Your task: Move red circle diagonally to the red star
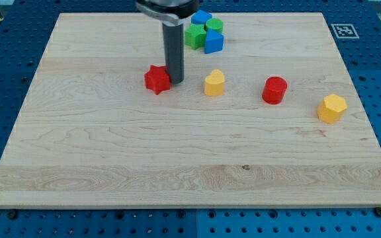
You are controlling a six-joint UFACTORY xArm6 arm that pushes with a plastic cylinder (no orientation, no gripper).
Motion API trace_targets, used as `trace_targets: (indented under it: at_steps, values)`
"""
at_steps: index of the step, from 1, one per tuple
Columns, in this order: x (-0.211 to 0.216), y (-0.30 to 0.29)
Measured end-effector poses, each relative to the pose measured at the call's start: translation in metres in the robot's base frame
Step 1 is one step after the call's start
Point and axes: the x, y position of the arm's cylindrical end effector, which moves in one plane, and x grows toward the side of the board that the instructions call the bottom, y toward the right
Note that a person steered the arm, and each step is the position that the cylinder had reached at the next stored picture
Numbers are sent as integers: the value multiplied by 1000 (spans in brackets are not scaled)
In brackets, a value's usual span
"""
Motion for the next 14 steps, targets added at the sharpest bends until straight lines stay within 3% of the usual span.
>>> trace_targets:
  at_steps: [1, 2, 4, 6, 7, 14]
  values:
    - [-1, -2]
    - [-26, 30]
    - [-34, 119]
    - [-12, 225]
    - [4, 235]
    - [92, 110]
